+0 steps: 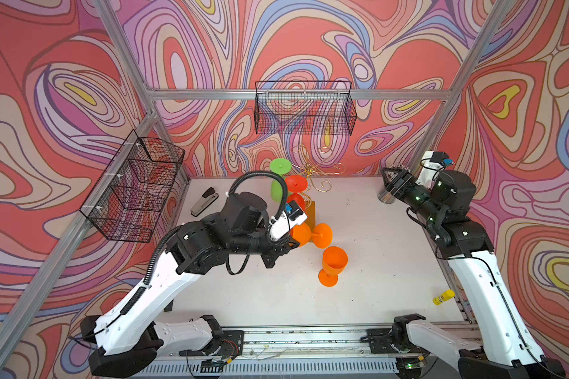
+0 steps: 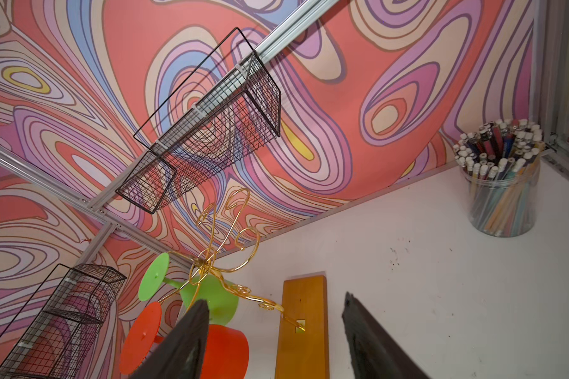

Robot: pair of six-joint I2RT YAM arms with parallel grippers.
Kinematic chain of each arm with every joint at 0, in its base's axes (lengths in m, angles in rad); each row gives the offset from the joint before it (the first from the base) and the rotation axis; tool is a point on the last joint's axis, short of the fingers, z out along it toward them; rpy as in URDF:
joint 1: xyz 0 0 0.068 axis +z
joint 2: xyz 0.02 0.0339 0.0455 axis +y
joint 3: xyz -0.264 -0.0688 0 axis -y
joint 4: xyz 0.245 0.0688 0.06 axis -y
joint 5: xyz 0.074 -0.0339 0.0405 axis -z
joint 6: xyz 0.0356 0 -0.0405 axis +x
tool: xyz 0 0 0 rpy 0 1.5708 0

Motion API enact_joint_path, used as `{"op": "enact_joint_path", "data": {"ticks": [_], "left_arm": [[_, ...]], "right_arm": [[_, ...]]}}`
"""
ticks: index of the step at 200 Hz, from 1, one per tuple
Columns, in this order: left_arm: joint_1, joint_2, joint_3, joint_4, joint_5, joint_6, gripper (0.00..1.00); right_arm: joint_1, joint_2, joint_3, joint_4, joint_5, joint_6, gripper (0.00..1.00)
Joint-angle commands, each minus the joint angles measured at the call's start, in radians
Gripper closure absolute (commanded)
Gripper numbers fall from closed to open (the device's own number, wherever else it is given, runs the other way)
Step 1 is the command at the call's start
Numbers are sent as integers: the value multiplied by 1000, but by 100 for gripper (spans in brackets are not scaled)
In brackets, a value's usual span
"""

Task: Take the wine glass off the wine glass rack
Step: 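Lower the orange glass upright beside the first glass with the left gripper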

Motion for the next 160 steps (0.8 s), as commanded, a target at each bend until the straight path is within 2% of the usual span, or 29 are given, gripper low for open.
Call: {"op": "enact_joint_path", "data": {"ticks": [1,23,42,92,160], "left_arm": [[-46,-12,35,-150,-157,22,100],[-54,-25,36,-180,-178,14,100],[-53,-6,32,-228,-243,9,100],[-53,173,6,-226,-302,4,100],[-61,427,92,-228,-256,24,100]], "right_arm": [[0,3,-10,-7,22,-21,32],[0,12,-20,-4,18,-15,32],[0,18,-23,-6,15,-15,32],[-1,31,-29,-6,27,-22,32],[0,28,-35,-38,68,-53,32]]}}
